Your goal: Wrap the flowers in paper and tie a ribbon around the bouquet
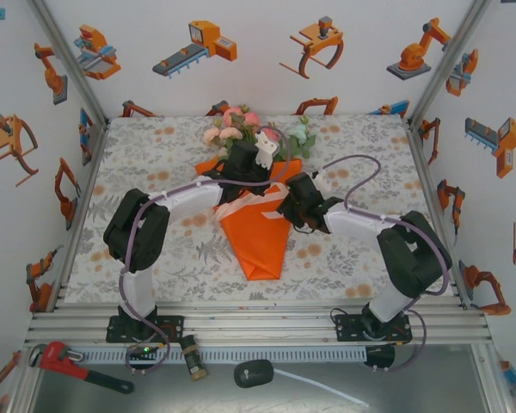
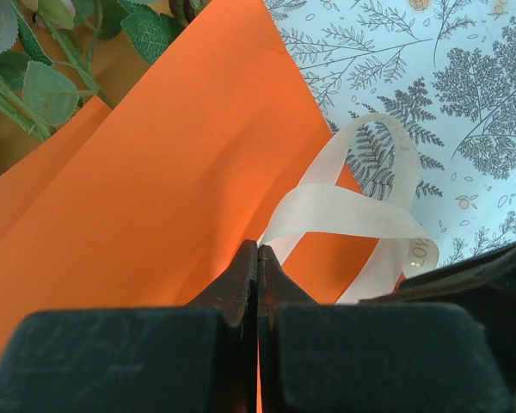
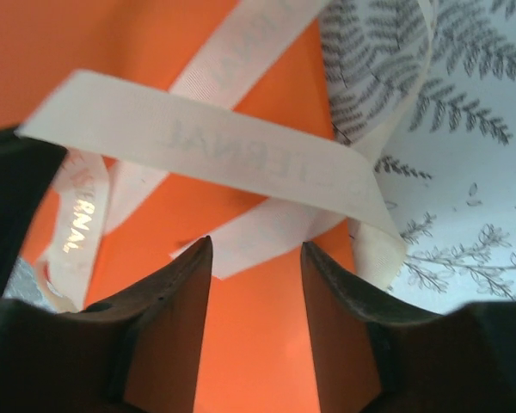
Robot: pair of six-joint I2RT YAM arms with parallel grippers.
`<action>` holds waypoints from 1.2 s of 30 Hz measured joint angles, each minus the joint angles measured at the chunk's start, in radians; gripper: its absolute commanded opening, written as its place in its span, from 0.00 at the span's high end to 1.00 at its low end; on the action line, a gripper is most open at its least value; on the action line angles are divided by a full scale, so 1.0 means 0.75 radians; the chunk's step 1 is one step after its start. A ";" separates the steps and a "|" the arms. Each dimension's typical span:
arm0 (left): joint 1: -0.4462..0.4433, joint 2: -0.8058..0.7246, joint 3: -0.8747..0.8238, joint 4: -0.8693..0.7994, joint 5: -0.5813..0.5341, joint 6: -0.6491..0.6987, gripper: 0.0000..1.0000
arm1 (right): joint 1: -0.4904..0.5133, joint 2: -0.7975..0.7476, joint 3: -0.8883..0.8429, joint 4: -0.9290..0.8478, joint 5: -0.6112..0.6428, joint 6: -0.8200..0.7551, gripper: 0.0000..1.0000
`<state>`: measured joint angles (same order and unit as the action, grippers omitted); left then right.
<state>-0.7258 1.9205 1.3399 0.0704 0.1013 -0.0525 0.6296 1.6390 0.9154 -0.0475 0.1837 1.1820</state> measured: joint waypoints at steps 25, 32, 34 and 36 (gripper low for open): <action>0.020 0.009 0.000 0.001 -0.007 -0.009 1.00 | 0.004 0.078 0.080 -0.148 0.038 -0.052 1.00; 0.027 0.014 0.000 -0.006 -0.015 -0.010 1.00 | 0.034 -0.011 0.116 -0.163 0.092 -0.227 0.65; 0.028 0.017 0.000 -0.005 -0.014 -0.010 1.00 | 0.049 0.031 0.158 -0.146 0.085 -0.343 0.58; 0.031 0.022 0.000 -0.008 -0.015 -0.016 1.00 | 0.081 0.069 0.169 -0.072 0.041 -0.531 0.45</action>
<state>-0.7029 1.9373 1.3399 0.0647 0.0902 -0.0643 0.6907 1.6905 1.0424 -0.1013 0.2146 0.7837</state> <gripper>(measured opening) 0.007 0.452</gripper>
